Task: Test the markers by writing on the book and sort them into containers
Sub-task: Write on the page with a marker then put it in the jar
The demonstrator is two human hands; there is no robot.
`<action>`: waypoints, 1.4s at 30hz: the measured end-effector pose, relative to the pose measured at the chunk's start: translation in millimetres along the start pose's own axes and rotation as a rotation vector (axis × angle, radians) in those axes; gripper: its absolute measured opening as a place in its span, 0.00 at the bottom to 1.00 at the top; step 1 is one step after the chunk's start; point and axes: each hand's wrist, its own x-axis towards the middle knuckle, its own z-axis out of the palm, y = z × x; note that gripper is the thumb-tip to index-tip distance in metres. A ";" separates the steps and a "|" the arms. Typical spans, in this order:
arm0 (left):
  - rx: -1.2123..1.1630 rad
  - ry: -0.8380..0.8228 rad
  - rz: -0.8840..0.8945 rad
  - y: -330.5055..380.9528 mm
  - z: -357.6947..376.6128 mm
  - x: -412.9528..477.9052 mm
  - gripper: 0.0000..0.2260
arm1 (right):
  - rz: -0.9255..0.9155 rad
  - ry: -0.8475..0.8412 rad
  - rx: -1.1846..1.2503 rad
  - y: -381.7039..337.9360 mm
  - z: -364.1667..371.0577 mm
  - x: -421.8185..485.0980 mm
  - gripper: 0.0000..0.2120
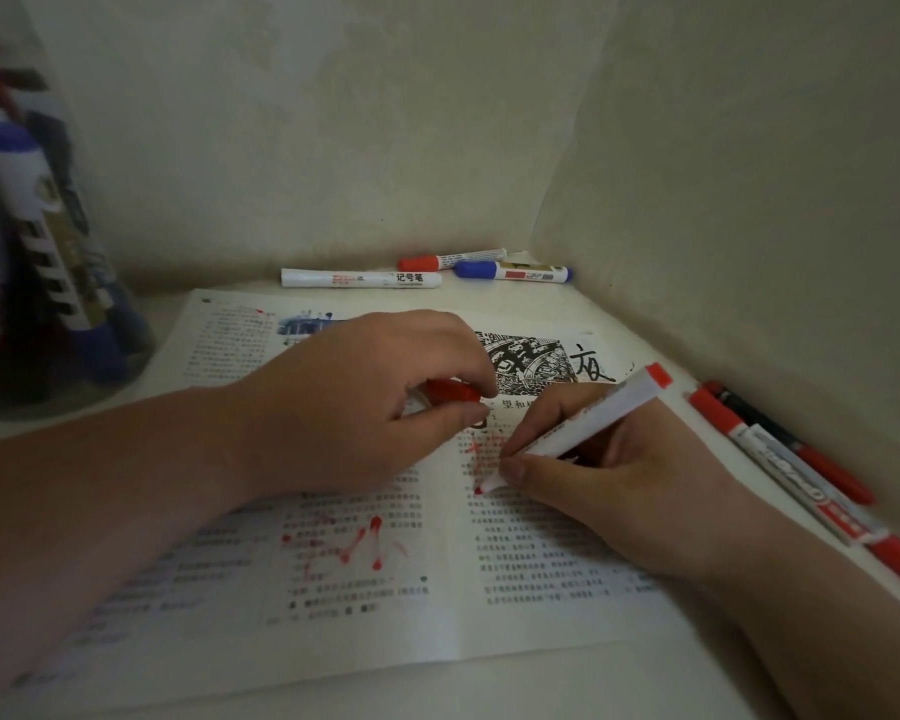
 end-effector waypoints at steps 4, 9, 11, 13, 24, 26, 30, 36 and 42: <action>0.012 -0.015 0.011 0.0 0.0 -1.9 0.07 | 0.045 0.037 -0.058 -1.4 0.6 0.4 0.07; 0.009 -0.011 0.008 0.3 0.5 -2.3 0.07 | 0.095 0.123 -0.141 2.9 -3.1 2.3 0.08; 0.007 -0.007 0.006 0.3 0.6 -2.3 0.07 | 0.072 0.124 -0.059 5.0 -3.8 0.9 0.08; 0.009 -0.005 0.007 0.4 0.8 -2.3 0.07 | 0.031 0.119 0.027 6.1 -3.8 -1.5 0.08; -0.005 0.002 0.014 -0.6 1.6 -2.4 0.07 | 0.029 -0.088 0.033 6.0 -3.5 -2.9 0.04; -0.006 0.004 0.009 -0.4 1.4 -2.2 0.07 | 0.023 -0.087 0.063 7.8 -4.6 -2.8 0.04; -0.001 0.000 0.005 -0.2 1.1 -2.4 0.07 | 0.044 -0.037 0.063 9.8 -6.3 -1.6 0.07; 0.002 -0.004 0.013 -1.3 1.8 -2.5 0.07 | 0.044 -0.026 0.063 7.6 -6.1 -1.9 0.05; 0.002 -0.005 0.010 -1.0 1.6 -2.6 0.07 | 0.044 0.037 0.004 7.1 -6.1 0.0 0.10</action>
